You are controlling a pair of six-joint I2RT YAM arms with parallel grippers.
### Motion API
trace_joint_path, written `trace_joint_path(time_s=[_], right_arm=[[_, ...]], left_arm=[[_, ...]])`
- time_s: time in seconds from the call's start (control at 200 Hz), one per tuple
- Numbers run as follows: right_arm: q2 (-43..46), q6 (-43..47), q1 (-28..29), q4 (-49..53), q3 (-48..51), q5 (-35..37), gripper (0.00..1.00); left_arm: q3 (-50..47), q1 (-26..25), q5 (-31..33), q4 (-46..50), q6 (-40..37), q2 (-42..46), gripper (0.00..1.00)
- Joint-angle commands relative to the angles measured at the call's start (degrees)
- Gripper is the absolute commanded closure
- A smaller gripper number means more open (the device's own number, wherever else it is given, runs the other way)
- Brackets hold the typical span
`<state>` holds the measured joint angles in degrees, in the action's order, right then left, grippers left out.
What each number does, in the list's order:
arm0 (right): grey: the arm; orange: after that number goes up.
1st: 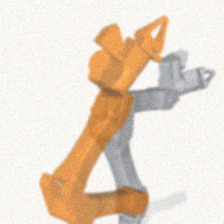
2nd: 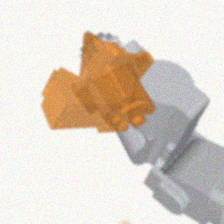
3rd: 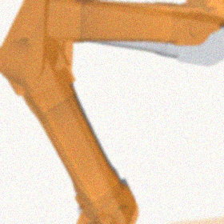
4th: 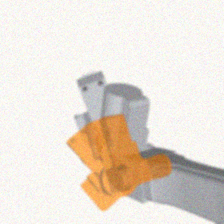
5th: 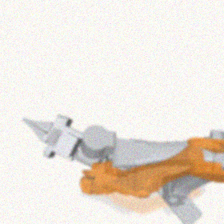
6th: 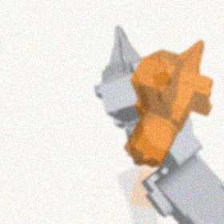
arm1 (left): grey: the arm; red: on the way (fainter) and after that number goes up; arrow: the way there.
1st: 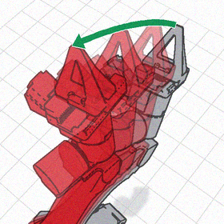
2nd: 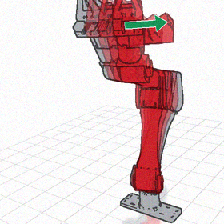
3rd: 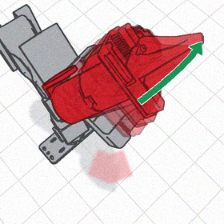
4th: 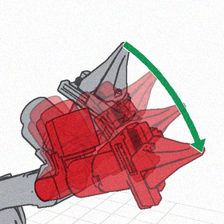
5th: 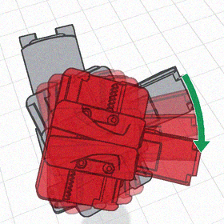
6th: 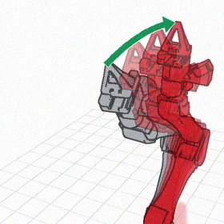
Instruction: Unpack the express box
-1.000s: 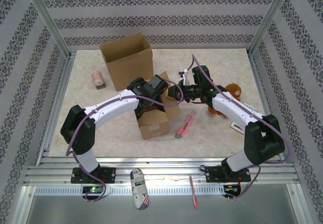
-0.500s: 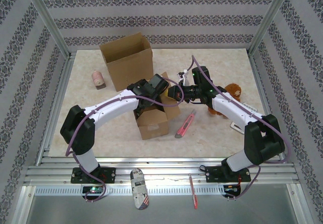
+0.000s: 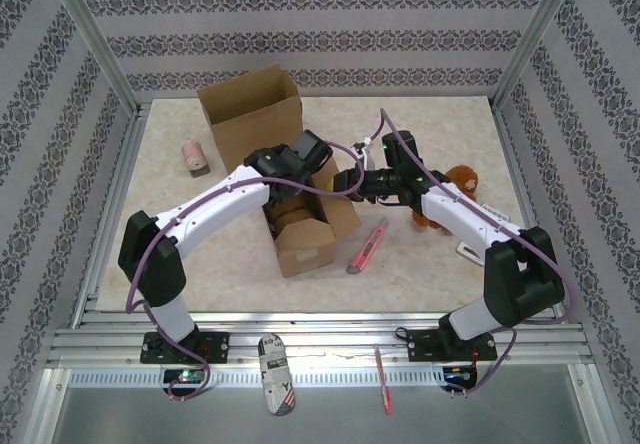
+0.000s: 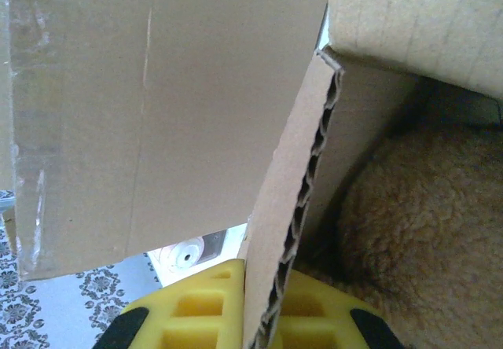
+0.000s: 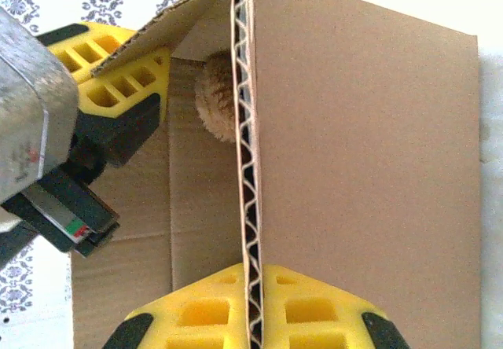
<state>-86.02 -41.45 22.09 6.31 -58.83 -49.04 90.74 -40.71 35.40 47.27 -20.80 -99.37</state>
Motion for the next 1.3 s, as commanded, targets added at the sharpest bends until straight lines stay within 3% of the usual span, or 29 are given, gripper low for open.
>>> trace_joint_path(time_s=[0.0, 0.49, 0.744, 0.914, 1.034, 1.294], right_arm=[[-0.9, 6.1, -1.3, 4.0, -3.0, -2.4, 1.0], [-1.1, 21.0, -2.6, 18.5, -11.8, -1.7, 1.0], [-0.6, 25.8, -2.7, 21.4, -14.7, -2.0, 0.88], [0.4, 29.7, -2.7, 23.9, -16.9, -3.0, 0.65], [2.0, 33.0, -2.4, 26.1, -18.5, -3.2, 0.54], [7.1, 40.4, -1.1, 32.3, -22.1, 0.8, 0.46]], left_arm=[[5.1, 1.3, 0.1, 5.2, 1.5, 2.8, 1.0], [15.7, 1.9, -5.4, 21.6, 10.3, 3.8, 1.0], [19.1, 3.6, -10.6, 26.8, 13.3, 3.2, 1.0], [21.9, 5.5, -13.8, 29.3, 14.6, 1.9, 1.0], [23.0, 6.3, -15.0, 30.1, 14.9, 1.2, 1.0], [24.1, 7.1, -17.7, 29.9, 14.8, 0.6, 1.0]])
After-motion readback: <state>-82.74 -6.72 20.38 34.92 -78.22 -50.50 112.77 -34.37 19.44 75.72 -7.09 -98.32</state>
